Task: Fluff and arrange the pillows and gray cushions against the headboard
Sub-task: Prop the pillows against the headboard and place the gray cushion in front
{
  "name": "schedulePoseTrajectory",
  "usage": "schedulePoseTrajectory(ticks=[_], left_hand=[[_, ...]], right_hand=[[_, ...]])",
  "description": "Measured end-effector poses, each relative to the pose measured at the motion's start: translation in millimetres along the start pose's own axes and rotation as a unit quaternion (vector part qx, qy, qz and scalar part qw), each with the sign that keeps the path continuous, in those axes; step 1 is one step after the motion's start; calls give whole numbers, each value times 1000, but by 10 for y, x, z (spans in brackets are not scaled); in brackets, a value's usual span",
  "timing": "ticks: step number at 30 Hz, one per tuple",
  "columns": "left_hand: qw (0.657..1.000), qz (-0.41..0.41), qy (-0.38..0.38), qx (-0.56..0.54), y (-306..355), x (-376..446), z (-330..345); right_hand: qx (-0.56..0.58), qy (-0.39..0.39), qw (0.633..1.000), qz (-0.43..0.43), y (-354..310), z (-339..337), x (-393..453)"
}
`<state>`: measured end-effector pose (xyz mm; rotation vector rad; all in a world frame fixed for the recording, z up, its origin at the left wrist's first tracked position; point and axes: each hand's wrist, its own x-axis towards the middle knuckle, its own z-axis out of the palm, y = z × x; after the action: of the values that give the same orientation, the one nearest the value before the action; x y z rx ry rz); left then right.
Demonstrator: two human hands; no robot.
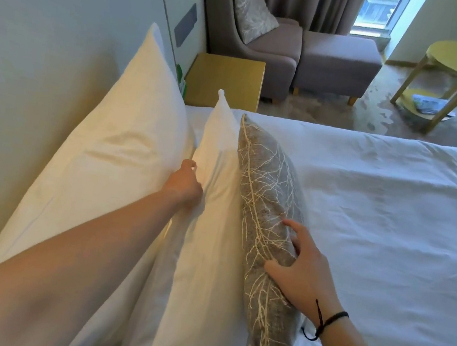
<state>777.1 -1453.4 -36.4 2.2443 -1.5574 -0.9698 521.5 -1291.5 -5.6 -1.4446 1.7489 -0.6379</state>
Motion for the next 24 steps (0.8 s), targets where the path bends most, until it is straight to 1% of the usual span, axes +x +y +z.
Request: schedulePoseTrajectory(ticks=[2,3,4,6,8,10,12,15,16,18,19,20,22,23,24], left_hand=[[999,8,27,19,29,85,-18],[997,30,52,50,40,121,-40],[990,61,83,98,50,153,-73],[963,126,134,198,36,186,-153],[936,155,141,284,0,197,-211],[925,154,121,327,-36,177,-226],[937,139,103,304,-26,118,-230],[961,149,103,211,153,-75,-232],[968,162,90,167,240,-193,-201],[977,178,30,111,428,-548,-55],[977,176,-1,123,514,-753,56],[971,172,-25,162,574,-944,185],[955,164,-45,245,593,-1202,427],[953,162,-47,252,571,-1253,503],[958,161,-50,234,533,-1262,552]], right_hand=[[-12,4,1000,4,-17,149,-15],[-12,9,1000,4,-11,198,-18],[-7,14,1000,3,0,228,-21],[3,22,1000,1,33,259,-26],[10,25,1000,-6,71,280,-25],[21,13,999,-21,101,295,-20],[55,-10,998,-26,147,284,-2],[139,-20,990,0,291,236,92],[160,-12,987,15,359,221,154],[189,-3,980,55,486,207,311],[200,-4,977,72,541,209,389],[204,-8,976,81,589,226,456],[189,-14,978,84,675,289,555],[181,-16,980,82,709,328,593],[181,-17,980,82,738,360,623]])
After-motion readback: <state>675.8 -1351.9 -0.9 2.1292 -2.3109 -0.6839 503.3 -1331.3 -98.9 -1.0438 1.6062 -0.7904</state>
